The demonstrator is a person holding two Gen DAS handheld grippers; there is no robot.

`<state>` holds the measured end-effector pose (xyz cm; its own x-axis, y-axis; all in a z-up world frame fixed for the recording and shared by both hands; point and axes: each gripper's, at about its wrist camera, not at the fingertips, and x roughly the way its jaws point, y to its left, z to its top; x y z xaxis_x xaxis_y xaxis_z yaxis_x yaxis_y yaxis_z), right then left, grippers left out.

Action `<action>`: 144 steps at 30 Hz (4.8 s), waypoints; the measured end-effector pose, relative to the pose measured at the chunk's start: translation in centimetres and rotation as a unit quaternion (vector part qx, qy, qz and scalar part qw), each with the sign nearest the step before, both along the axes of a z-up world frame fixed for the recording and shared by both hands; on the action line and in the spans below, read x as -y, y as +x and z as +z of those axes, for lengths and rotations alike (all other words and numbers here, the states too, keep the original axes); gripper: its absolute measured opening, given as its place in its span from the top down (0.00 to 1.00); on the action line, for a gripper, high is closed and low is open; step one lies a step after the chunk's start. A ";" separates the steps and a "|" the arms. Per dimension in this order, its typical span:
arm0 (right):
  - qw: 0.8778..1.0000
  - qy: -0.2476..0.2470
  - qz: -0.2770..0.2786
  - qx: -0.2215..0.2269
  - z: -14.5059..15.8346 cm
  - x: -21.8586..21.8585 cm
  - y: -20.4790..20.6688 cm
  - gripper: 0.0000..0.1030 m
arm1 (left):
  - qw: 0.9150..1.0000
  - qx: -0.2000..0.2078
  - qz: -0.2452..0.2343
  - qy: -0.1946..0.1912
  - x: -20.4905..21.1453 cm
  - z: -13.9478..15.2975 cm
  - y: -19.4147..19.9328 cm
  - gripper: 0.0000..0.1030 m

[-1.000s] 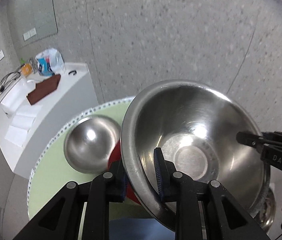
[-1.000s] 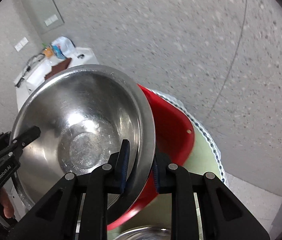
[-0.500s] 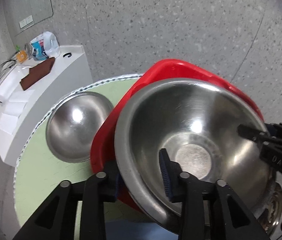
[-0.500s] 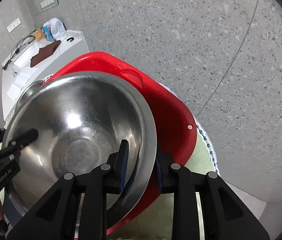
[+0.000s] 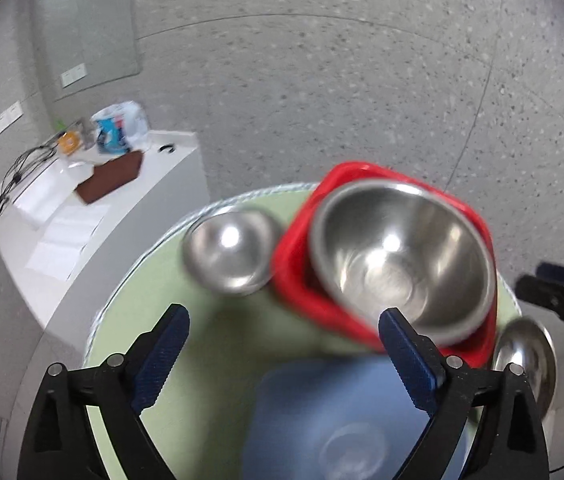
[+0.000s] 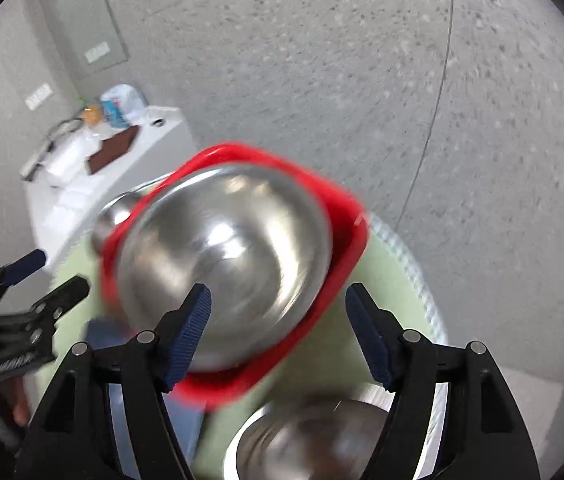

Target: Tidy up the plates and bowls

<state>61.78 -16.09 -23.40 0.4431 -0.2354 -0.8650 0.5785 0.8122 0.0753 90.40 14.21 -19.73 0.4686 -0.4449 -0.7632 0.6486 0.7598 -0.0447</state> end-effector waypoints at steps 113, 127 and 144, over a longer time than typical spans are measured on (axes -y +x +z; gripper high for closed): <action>0.998 0.053 -0.022 0.003 -5.9 -13.1 -14.7 0.91 | 0.969 -0.069 -0.236 -0.026 -9.9 1.0 -14.8 0.91; 1.000 -0.010 0.026 0.005 -1.0 -1.8 -12.4 0.91 | 0.980 -0.059 -0.184 -0.042 0.3 1.4 -12.9 0.91; 0.998 0.022 0.044 -0.041 -5.9 3.6 -10.3 0.90 | 0.984 -0.094 -0.149 0.018 9.3 -4.6 -10.5 0.89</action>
